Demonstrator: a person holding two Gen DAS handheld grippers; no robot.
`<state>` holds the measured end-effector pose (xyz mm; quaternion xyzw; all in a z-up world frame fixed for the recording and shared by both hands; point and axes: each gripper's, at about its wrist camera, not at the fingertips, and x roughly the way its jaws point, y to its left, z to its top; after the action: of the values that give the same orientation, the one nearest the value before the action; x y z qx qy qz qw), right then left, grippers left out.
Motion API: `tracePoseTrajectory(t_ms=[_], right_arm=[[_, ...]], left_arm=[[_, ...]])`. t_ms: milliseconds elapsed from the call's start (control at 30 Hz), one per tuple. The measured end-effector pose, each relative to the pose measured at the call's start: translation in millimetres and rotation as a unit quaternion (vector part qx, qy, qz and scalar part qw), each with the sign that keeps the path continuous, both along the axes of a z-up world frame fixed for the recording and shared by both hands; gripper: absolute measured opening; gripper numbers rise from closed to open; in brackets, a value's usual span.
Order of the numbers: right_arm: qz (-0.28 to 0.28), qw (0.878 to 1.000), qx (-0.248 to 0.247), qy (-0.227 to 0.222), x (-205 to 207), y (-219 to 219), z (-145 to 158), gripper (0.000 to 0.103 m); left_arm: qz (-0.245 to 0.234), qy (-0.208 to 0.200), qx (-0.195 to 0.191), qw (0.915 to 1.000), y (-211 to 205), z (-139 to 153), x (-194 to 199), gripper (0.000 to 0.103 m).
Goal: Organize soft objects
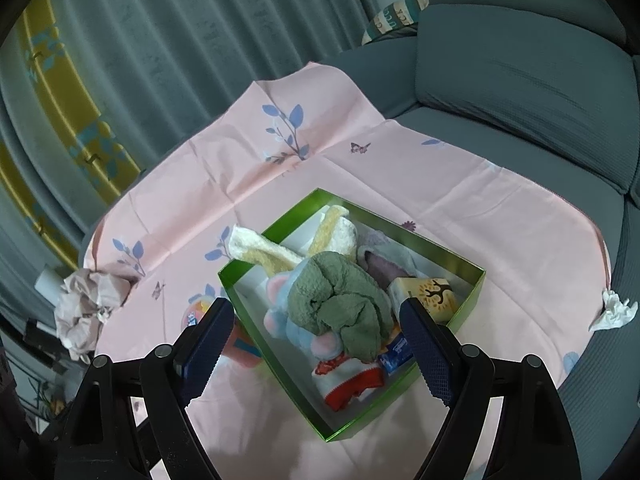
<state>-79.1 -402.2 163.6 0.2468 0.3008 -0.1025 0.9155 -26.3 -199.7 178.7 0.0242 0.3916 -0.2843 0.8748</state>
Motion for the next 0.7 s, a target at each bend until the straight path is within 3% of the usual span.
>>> tracePoseTrajectory(t_ms=[700], right_arm=[[-0.003, 1.0, -0.002, 0.007, 0.1, 2.4, -4.7, 0.085]], left_arm=[[-0.004, 0.006, 0.0, 1.0, -0.8, -1.5, -0.3, 0.102]])
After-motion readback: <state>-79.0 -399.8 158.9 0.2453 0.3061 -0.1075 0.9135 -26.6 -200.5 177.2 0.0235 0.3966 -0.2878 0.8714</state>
